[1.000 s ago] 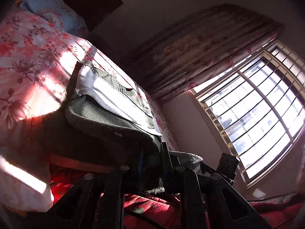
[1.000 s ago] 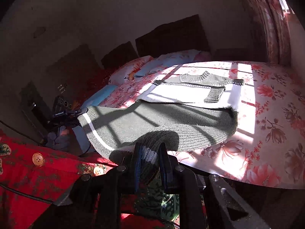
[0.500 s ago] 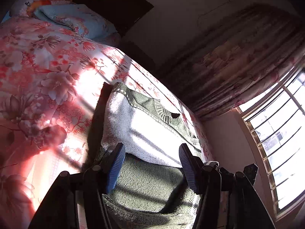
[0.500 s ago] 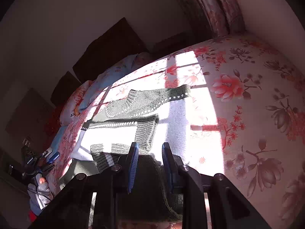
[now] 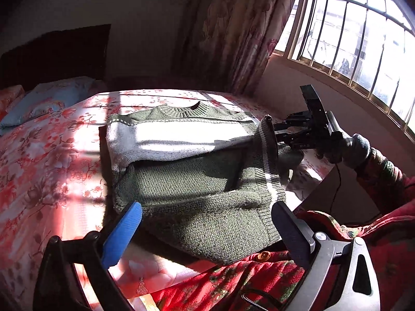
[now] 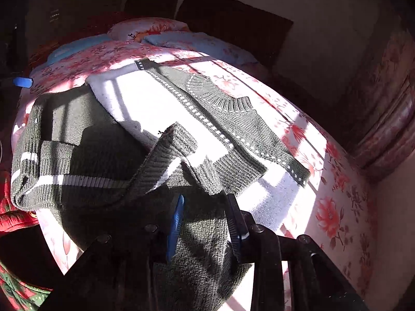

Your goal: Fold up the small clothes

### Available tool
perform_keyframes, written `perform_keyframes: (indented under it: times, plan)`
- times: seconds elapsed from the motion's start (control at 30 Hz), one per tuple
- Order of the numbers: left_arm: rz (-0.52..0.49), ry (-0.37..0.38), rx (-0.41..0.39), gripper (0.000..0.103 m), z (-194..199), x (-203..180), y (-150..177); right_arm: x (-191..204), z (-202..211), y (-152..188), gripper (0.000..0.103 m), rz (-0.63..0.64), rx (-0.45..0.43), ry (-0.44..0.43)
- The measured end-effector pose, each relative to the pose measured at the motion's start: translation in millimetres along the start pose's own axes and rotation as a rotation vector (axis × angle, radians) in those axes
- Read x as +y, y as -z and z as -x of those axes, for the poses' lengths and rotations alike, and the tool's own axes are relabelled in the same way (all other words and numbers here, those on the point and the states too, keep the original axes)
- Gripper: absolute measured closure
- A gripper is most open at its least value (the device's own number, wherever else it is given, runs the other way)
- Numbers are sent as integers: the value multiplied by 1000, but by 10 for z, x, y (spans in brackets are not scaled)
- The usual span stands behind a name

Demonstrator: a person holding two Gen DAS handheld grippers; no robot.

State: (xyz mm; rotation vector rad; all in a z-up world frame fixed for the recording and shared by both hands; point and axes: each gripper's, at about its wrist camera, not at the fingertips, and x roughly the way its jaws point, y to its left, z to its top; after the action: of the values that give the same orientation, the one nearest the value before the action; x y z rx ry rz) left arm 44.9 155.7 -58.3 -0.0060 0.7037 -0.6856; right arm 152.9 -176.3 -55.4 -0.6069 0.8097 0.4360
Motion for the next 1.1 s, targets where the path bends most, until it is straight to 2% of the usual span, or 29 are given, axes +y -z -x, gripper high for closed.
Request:
perform_keyframes:
  times: [0.07, 0.23, 0.4, 0.43, 0.47, 0.5, 0.57, 0.67, 0.8, 0.9, 1.03, 1.1]
  plan:
    - [-58, -15, 27, 0, -66, -75, -23, -18, -76, -92, 70, 54, 16, 9]
    - [-271, -3, 131, 0, -228, -341, -51, -71, -80, -196, 70, 84, 12, -94]
    - [-344, 54, 189, 0, -423, -403, -177, 77, -12, -227, 71, 132, -40, -127]
    - [-354, 69, 201, 0, -469, -415, -204, 99, 0, -226, 79, 142, -52, -105]
    - [-365, 82, 213, 0, -511, -432, -230, 114, 22, -220, 93, 148, -67, -81]
    - [-379, 91, 223, 0, -546, -457, -253, 118, 54, -207, 93, 147, -86, -68]
    - [-413, 103, 239, 0, -595, -527, -287, 101, 172, -157, 94, 109, -132, -25]
    - [-464, 126, 273, 0, -648, -609, -307, 75, 390, 0, 94, -1, -189, -16]
    - [-573, 189, 380, 0, -813, -739, -281, 126, 556, 225, 94, -105, -212, 9]
    - [-658, 195, 457, 0, -1005, -808, -295, 122, 620, 351, 94, -181, -241, -5]
    - [-667, 276, 564, 0, -1248, -833, -347, 178, 637, 426, 93, -215, -250, -8]
    - [-656, 347, 637, 0, -1314, -852, -314, 202, 623, 430, 93, -214, -242, -1]
